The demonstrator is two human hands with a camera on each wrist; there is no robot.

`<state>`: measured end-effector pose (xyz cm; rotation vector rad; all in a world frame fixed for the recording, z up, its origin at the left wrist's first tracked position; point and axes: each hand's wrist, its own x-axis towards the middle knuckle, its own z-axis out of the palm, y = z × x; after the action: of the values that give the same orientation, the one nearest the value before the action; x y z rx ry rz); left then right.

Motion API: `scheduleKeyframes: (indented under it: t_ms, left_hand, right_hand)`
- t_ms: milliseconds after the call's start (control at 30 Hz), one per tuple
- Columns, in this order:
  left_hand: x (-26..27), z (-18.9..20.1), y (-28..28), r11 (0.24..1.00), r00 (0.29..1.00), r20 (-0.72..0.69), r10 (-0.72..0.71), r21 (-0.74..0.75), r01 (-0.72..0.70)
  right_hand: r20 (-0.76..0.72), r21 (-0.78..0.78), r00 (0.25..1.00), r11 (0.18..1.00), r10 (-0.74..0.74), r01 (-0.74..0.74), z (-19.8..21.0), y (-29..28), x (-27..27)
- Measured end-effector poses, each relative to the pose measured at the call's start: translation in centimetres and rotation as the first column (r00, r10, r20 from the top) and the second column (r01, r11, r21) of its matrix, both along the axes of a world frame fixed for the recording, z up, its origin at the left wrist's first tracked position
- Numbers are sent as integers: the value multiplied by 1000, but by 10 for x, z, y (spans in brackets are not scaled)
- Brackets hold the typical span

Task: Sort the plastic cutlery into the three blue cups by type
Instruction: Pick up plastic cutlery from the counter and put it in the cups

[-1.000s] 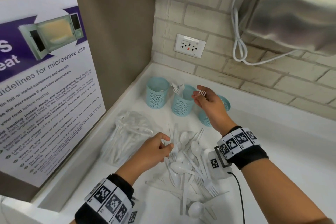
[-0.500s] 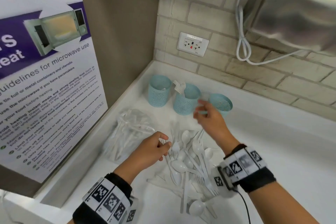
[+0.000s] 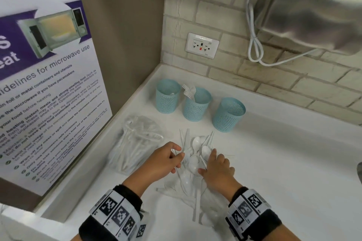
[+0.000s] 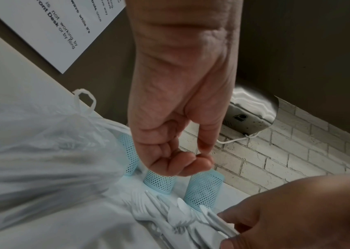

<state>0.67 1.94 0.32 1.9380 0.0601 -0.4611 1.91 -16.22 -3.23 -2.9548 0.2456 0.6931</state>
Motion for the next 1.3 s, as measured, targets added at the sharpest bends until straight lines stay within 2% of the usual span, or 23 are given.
scheduleKeyframes:
  t_ms: [167,333,500,600,667,767,867,933,967,1033,1167,1233,1300]
  left_hand:
    - [-1,-1,0,1000,1000,-12,-2,-6,2]
    - [-1,-2,-1,1000,1000,-17,-16,-4,16]
    - [-1,-2,0,1000,1000,-14,-20,-4,20]
    - [-2,-2,-3,999,999,3,-44,0,44]
    - [-3,-2,-5,998,998,10,-61,0,61]
    - [-5,4,-10,991,991,36,-131,-8,131]
    - [-10,16,-17,971,975,26,-220,-86,222]
    - [-13,19,-22,954,963,43,-265,-136,268]
    - [-13,19,-25,947,960,61,-275,-154,281]
    - [-13,18,-28,943,963,80,-257,-196,268]
    - [-13,21,-29,918,987,-16,-158,-371,141]
    - [-13,23,-27,931,989,9,-148,-337,142]
    - [-13,24,-26,949,986,54,-158,-268,167]
  right_hand:
    - [-15,227,999,973,-32,35,1,-9,2]
    - [11,296,998,953,-66,59,11,-14,3]
    - [125,362,989,932,-77,27,32,-17,3]
    - [164,485,980,874,-109,15,45,-16,2]
    - [151,649,968,758,-201,56,54,-13,0]
    - [29,865,946,482,-323,138,65,-5,-5]
    - [-127,964,927,177,-352,199,70,2,-6]
    - [-212,973,918,11,-335,229,73,7,-7]
    - [-235,971,916,-39,-324,235,74,10,-7]
    - [-257,966,917,-70,-306,248,76,15,-8]
    - [-255,963,917,-164,-307,212,75,14,-7]
    - [-270,953,913,-219,-306,209,77,13,-7]
    - [-267,953,916,-224,-300,204,78,15,-8]
